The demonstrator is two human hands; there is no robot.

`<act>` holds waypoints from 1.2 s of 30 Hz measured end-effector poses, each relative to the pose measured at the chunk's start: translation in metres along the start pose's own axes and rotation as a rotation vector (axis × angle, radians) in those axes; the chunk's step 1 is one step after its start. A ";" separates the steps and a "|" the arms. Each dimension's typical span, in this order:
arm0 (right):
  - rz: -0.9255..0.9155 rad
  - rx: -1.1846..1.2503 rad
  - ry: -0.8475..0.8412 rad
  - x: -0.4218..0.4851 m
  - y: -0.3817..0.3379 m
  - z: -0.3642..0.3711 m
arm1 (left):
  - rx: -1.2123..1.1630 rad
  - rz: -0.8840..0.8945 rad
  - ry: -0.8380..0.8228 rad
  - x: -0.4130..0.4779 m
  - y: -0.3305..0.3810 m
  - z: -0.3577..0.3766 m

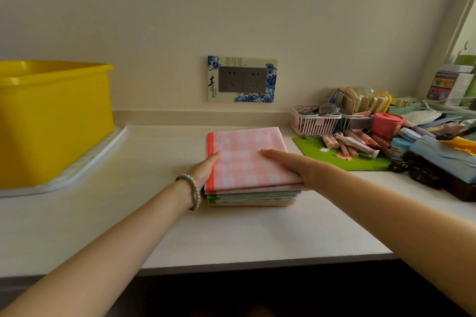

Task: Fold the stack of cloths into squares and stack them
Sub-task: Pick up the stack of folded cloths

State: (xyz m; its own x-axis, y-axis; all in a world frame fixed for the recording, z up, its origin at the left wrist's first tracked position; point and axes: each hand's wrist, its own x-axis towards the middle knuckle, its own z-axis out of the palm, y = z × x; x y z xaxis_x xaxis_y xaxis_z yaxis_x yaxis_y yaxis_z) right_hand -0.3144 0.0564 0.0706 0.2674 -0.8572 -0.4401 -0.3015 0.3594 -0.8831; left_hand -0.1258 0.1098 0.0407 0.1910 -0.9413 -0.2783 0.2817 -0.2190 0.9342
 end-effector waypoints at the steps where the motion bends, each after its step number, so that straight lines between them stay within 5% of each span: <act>1: -0.011 0.013 0.004 0.000 0.002 0.006 | 0.003 0.010 0.006 -0.003 0.000 -0.005; 15: -0.436 0.105 -0.001 0.034 -0.054 0.037 | 0.021 0.081 -0.103 0.028 0.054 -0.046; 26: -0.543 0.180 -0.221 0.148 -0.178 0.042 | 0.039 0.290 0.075 0.139 0.164 -0.062; 36: -0.515 0.108 -0.441 0.141 -0.352 0.089 | -0.003 0.314 0.397 0.104 0.325 -0.090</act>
State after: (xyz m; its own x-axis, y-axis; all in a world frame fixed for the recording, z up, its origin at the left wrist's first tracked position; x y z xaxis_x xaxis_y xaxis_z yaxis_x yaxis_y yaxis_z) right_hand -0.0888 -0.1578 0.3055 0.7064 -0.7069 0.0351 0.0506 0.0009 -0.9987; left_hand 0.0705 -0.0366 0.2956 0.6100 -0.7910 -0.0475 0.1553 0.0606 0.9860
